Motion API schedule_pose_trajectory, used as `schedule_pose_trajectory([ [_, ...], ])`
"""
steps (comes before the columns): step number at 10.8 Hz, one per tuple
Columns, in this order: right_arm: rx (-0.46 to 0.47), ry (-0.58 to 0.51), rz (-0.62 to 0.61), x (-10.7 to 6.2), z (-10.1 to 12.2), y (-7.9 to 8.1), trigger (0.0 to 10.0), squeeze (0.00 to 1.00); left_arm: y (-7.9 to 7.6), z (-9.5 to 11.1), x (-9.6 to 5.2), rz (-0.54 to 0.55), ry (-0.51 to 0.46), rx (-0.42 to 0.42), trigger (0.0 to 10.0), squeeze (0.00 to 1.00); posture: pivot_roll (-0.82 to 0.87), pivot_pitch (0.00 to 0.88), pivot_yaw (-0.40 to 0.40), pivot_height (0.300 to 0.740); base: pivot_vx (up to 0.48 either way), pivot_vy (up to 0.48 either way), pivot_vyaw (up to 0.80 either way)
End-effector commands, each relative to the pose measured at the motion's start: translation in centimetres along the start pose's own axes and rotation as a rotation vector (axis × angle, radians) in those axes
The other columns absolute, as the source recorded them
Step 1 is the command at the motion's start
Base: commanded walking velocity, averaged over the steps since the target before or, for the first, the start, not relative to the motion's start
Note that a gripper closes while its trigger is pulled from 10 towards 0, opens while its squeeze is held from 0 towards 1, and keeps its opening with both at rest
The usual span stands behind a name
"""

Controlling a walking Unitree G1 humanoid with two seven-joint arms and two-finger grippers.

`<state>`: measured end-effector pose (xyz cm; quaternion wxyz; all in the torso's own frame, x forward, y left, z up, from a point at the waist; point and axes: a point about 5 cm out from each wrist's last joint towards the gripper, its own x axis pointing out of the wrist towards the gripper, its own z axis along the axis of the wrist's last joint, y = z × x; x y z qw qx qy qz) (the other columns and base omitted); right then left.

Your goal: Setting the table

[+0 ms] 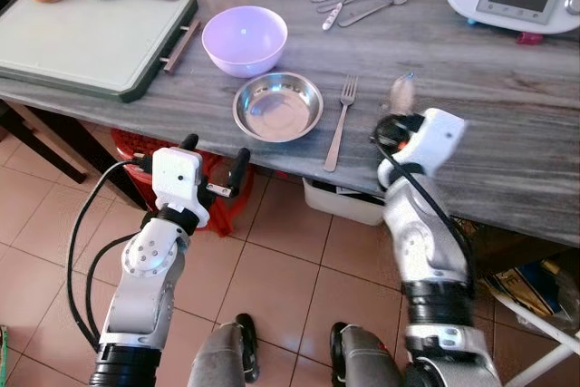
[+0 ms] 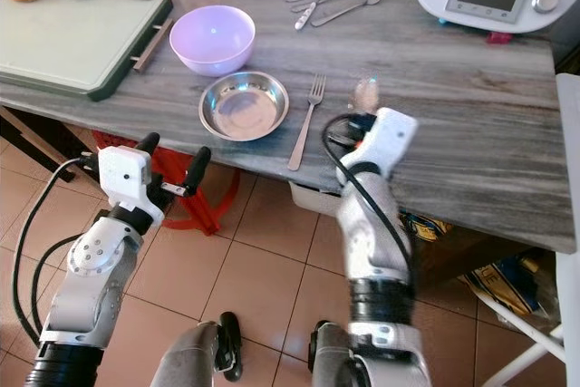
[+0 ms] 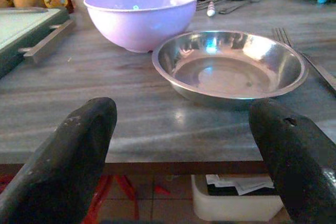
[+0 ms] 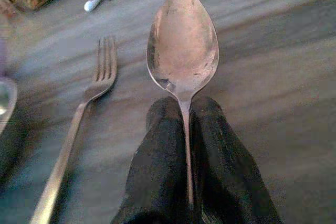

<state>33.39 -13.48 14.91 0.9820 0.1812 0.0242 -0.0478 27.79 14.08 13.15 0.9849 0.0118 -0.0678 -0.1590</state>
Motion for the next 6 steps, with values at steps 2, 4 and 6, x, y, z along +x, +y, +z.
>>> schedule_pose_trajectory([
  [2, 0.033, 0.055, -0.009, 0.03, -0.7, 0.39, 10.0, 0.0, -0.22, -0.14, -0.17, -0.009, 0.01, -0.001, 10.0, 0.0, -0.04, 0.223, 0.043, 0.74, 0.0, 0.0, 0.0],
  [4, 0.069, 0.075, -0.015, 0.29, -0.6, 0.86, 10.0, 0.0, -0.42, -0.29, -0.18, -0.013, 0.015, -0.01, 10.0, 0.0, -0.05, 0.225, 0.035, 0.74, 0.0, 0.0, 0.0],
  [6, 0.076, 0.085, -0.012, 0.67, -0.48, 1.1, 10.0, 0.0, -0.56, -0.38, -0.2, -0.013, 0.017, -0.015, 10.0, 0.0, -0.05, 0.225, 0.036, 0.74, 0.0, 0.0, 0.0],
])
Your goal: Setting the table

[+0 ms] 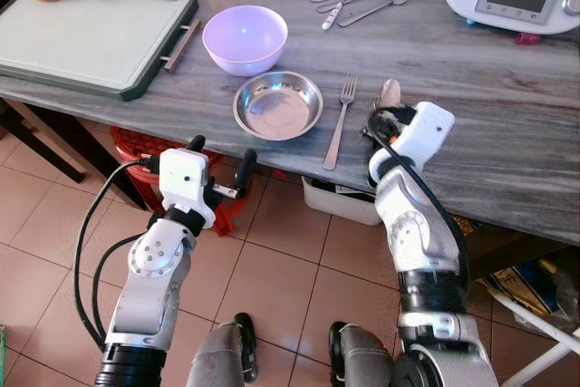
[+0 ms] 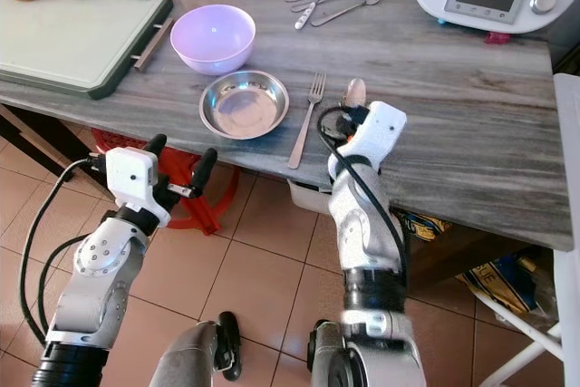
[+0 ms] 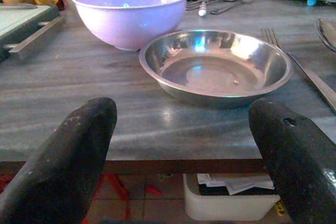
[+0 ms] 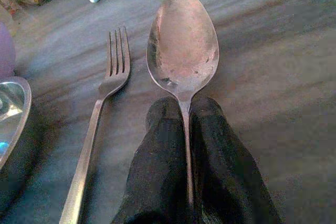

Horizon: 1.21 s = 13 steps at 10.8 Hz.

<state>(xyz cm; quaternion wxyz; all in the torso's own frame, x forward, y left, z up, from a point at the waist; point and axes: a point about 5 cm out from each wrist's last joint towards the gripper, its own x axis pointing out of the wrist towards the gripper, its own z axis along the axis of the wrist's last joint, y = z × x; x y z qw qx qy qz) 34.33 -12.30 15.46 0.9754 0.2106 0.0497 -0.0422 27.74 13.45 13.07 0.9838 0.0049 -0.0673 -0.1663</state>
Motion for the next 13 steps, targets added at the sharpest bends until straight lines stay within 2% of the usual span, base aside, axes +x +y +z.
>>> schedule_pose_trajectory([
  [1, 0.01, 0.029, -0.017, 0.3, -0.3, -0.2, 10.0, 0.0, -0.1, -0.3, -0.3, -0.004, 0.018, -0.003, 10.0, 0.0, -0.05, 0.226, 0.035, 0.74, 0.0, 0.0, 0.0],
  [4, -0.01, 0.079, -0.006, 0.6, -0.9, 0.3, 10.0, 0.0, 0.0, -0.4, -0.3, -0.003, 0.021, 0.0, 10.0, 0.0, -0.05, 0.228, 0.033, 0.74, 0.0, 0.0, 0.0],
  [8, 0.01, 0.127, 0.023, 0.6, -1.6, 1.3, 10.0, 0.0, -0.2, -0.4, -0.3, -0.005, 0.025, -0.002, 10.0, 0.0, -0.05, 0.231, 0.031, 0.74, 0.0, 0.0, 0.0],
  [13, -0.023, 0.156, -0.018, 0.8, -2.0, 0.4, 10.0, 0.0, -0.2, -0.5, -0.2, -0.009, 0.028, -0.003, 10.0, 0.0, -0.05, 0.23, 0.031, 0.74, 0.0, 0.0, 0.0],
])
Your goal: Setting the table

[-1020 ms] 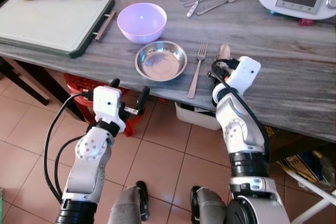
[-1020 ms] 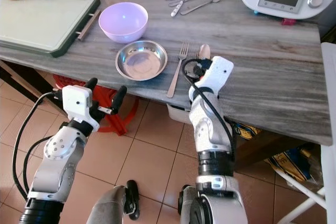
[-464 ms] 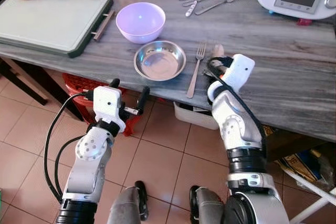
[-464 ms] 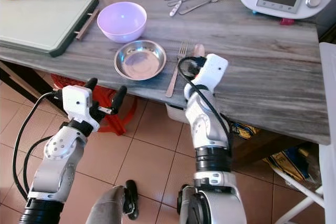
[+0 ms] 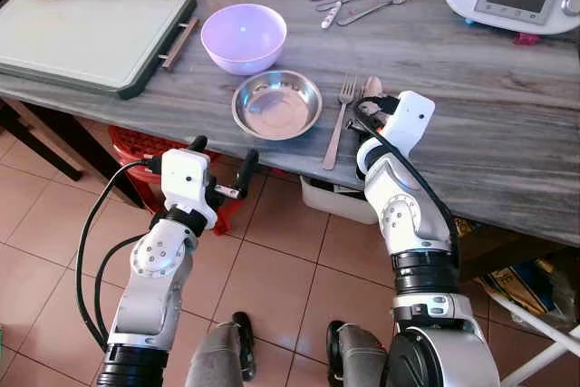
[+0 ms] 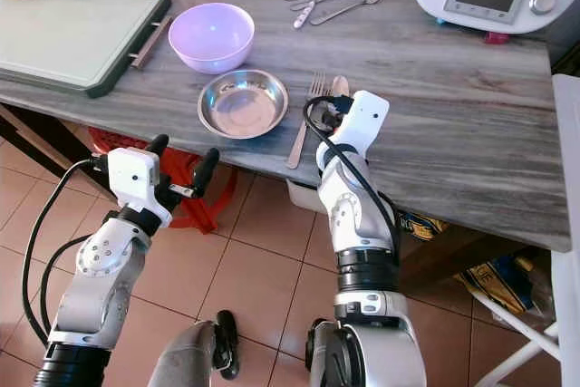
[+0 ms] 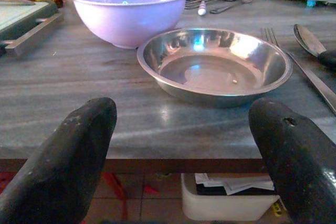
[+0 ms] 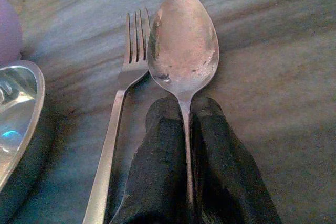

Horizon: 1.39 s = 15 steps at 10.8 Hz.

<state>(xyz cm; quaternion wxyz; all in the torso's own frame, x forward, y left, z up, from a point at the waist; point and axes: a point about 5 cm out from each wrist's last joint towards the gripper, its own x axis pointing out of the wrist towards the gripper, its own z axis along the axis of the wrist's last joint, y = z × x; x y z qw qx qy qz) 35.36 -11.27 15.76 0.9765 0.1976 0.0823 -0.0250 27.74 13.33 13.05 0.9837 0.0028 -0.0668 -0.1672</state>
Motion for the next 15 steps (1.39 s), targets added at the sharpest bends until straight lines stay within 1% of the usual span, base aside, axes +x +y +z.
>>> schedule_pose_trajectory([
  [1, 0.0, 0.091, -0.042, -0.1, -2.0, -1.0, 10.0, 0.0, -0.1, -0.5, -0.3, -0.008, 0.029, 0.002, 10.0, 0.0, -0.05, 0.231, 0.031, 0.74, 0.0, 0.0, 0.0],
  [2, -0.006, 0.09, -0.041, -0.1, -2.1, -1.1, 10.0, 0.55, -0.1, -0.5, -0.3, -0.008, 0.03, 0.003, 10.0, 0.0, -0.05, 0.231, 0.032, 0.74, 0.0, 0.0, 0.0],
  [3, 0.009, 0.081, -0.021, -0.1, -2.0, -1.1, 10.0, 1.0, -0.1, -0.5, -0.3, -0.009, 0.032, 0.005, 10.0, 0.0, -0.05, 0.23, 0.033, 0.74, 0.0, 0.0, 0.0],
  [4, -0.015, 0.067, -0.023, -0.1, -1.8, -1.1, 10.0, 0.97, -0.1, -0.5, -0.3, -0.009, 0.033, 0.005, 10.0, 0.0, -0.05, 0.23, 0.033, 0.74, 0.0, 0.0, 0.0],
  [5, -0.019, 0.064, -0.031, -0.1, -1.7, -1.1, 10.0, 0.0, -0.1, -0.5, -0.3, -0.01, 0.032, 0.005, 10.0, 0.0, -0.05, 0.231, 0.033, 0.74, 0.0, 0.0, 0.0],
  [6, -0.031, 0.057, -0.034, -0.1, -1.6, -1.2, 10.0, 0.0, -0.1, -0.5, -0.3, -0.01, 0.032, 0.005, 10.0, 0.0, -0.05, 0.231, 0.034, 0.74, 0.0, 0.0, 0.0],
  [11, -0.031, 0.025, -0.06, -0.2, -1.3, -1.5, 10.0, 0.0, -0.2, -0.4, -0.2, -0.011, 0.029, 0.003, 10.0, 0.0, -0.05, 0.231, 0.032, 0.74, 0.0, 0.0, 0.0],
  [12, -0.018, -0.005, -0.059, -0.3, -0.8, -1.6, 10.0, 0.0, -0.2, -0.5, -0.2, -0.01, 0.029, 0.003, 10.0, 0.0, -0.05, 0.231, 0.031, 0.74, 0.0, 0.0, 0.0],
  [13, -0.022, -0.068, -0.022, -0.6, -0.2, -1.3, 10.0, 0.11, -0.2, -0.5, -0.2, -0.011, 0.028, 0.002, 10.0, 0.0, -0.05, 0.231, 0.031, 0.74, 0.0, 0.0, 0.0],
  [14, -0.006, -0.106, -0.01, -0.8, 0.2, -1.1, 10.0, 0.07, -0.3, -0.4, -0.2, -0.013, 0.027, 0.001, 10.0, 0.0, -0.05, 0.231, 0.032, 0.74, 0.0, 0.0, 0.0],
  [15, -0.029, -0.146, -0.007, -1.0, 0.7, -1.0, 10.0, 0.44, -0.3, -0.5, -0.2, -0.013, 0.027, -0.001, 10.0, 0.0, -0.05, 0.232, 0.032, 0.74, 0.0, 0.0, 0.0],
])
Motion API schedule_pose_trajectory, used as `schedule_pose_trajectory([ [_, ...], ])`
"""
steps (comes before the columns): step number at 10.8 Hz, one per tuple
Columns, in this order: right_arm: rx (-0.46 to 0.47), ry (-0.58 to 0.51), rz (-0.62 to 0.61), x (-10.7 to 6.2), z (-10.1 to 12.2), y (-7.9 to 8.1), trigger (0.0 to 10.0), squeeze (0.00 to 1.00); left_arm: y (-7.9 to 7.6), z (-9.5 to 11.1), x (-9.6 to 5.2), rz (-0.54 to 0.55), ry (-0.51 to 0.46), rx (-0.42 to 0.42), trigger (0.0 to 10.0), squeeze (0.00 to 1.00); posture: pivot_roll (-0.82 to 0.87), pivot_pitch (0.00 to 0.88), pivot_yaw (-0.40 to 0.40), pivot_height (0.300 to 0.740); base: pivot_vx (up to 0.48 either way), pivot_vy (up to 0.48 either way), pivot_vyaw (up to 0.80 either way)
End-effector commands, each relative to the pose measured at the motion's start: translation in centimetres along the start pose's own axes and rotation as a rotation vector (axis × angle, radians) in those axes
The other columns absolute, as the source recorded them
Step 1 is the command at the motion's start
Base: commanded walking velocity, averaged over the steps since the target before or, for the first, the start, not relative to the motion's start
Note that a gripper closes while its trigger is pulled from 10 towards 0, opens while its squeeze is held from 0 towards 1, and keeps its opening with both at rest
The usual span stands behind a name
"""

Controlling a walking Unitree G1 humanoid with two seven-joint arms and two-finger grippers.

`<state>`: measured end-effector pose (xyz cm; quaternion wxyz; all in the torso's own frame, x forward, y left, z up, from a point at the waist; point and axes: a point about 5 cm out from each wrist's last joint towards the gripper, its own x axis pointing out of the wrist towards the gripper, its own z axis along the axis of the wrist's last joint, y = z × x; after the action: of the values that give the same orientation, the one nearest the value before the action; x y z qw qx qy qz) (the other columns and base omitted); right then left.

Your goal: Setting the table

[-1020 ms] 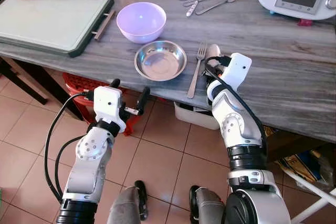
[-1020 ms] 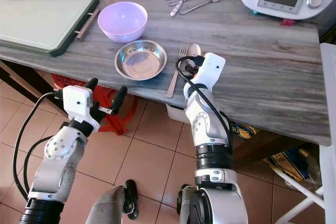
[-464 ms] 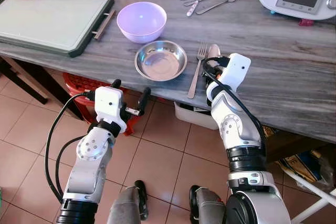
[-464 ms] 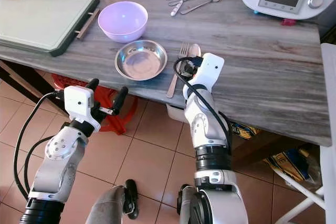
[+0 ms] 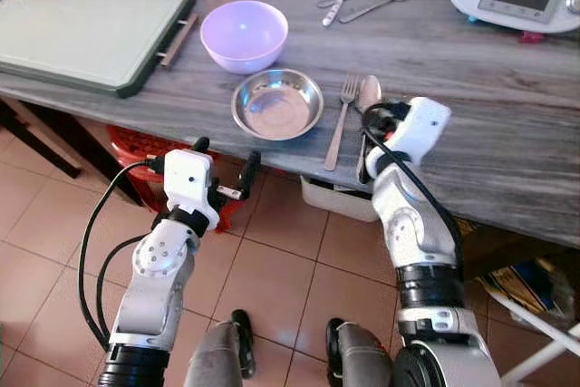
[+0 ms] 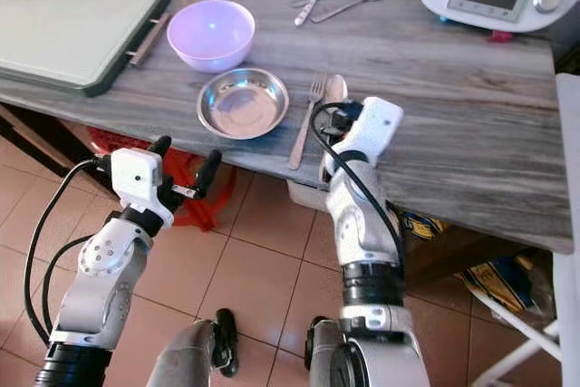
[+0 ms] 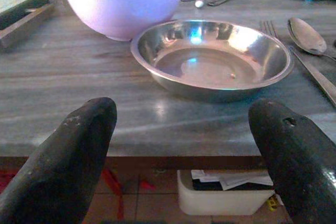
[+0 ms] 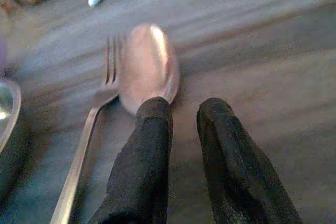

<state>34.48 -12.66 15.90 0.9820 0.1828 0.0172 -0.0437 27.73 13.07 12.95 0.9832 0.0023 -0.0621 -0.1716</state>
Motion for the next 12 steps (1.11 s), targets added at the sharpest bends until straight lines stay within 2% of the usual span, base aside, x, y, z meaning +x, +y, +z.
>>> schedule_pose_trajectory([
  [1, 0.005, -0.035, 0.002, -0.2, 0.5, 0.3, 10.0, 1.0, -0.1, -0.4, -0.2, -0.004, 0.018, 0.002, 10.0, 0.0, -0.05, 0.232, 0.033, 0.74, 0.0, 0.0, 0.0],
  [2, -0.009, -0.073, 0.018, -0.2, 1.0, 0.4, 10.0, 1.0, -0.1, -0.3, -0.2, -0.004, 0.016, 0.002, 10.0, 0.0, -0.05, 0.229, 0.032, 0.74, 0.0, 0.0, 0.0],
  [3, -0.027, -0.136, 0.067, -0.2, 2.0, 1.1, 10.0, 0.0, 0.0, -0.2, -0.1, -0.001, 0.009, 0.003, 10.0, 0.0, -0.05, 0.227, 0.032, 0.74, 0.0, 0.0, 0.0],
  [4, -0.07, -0.192, 0.086, -0.3, 2.9, 1.3, 10.0, 0.0, 0.1, -0.1, -0.1, 0.002, 0.004, 0.005, 10.0, 0.0, -0.05, 0.224, 0.032, 0.74, 0.0, 0.0, 0.0],
  [5, -0.14, -0.254, 0.074, -0.6, 3.9, 0.9, 10.0, 0.0, 0.2, -0.1, -0.2, 0.006, 0.001, 0.006, 10.0, 0.0, -0.05, 0.221, 0.031, 0.74, 0.0, 0.0, 0.0],
  [6, -0.184, -0.294, 0.045, -1.1, 4.6, 0.0, 10.0, 0.0, 0.3, -0.1, -0.3, 0.01, 0.001, 0.009, 10.0, 0.0, -0.04, 0.218, 0.029, 0.74, 0.0, 0.0, 0.0],
  [7, -0.201, -0.304, -0.019, -1.8, 5.1, -1.7, 10.0, 0.0, 0.5, -0.1, -0.4, 0.016, 0.002, 0.012, 10.0, 0.0, -0.04, 0.213, 0.029, 0.74, 0.0, 0.0, 0.0],
  [9, -0.263, -0.235, -0.073, -3.9, 3.7, -4.3, 10.0, 0.0, 0.7, -0.2, -0.5, 0.016, 0.006, 0.013, 10.0, 0.0, -0.05, 0.217, 0.034, 0.74, 0.0, 0.0, 0.0],
  [10, -0.286, -0.158, -0.083, -5.4, 2.0, -5.4, 10.0, 0.0, 0.6, -0.2, -0.4, 0.009, 0.006, 0.013, 10.0, 0.0, -0.06, 0.217, 0.038, 0.74, 0.0, 0.0, 0.0],
  [12, -0.302, -0.042, -0.064, -6.5, 0.0, -5.5, 10.0, 0.0, 0.7, -0.2, -0.4, 0.007, 0.007, 0.015, 10.0, 0.0, -0.06, 0.216, 0.042, 0.74, 0.0, 0.0, 0.0],
])
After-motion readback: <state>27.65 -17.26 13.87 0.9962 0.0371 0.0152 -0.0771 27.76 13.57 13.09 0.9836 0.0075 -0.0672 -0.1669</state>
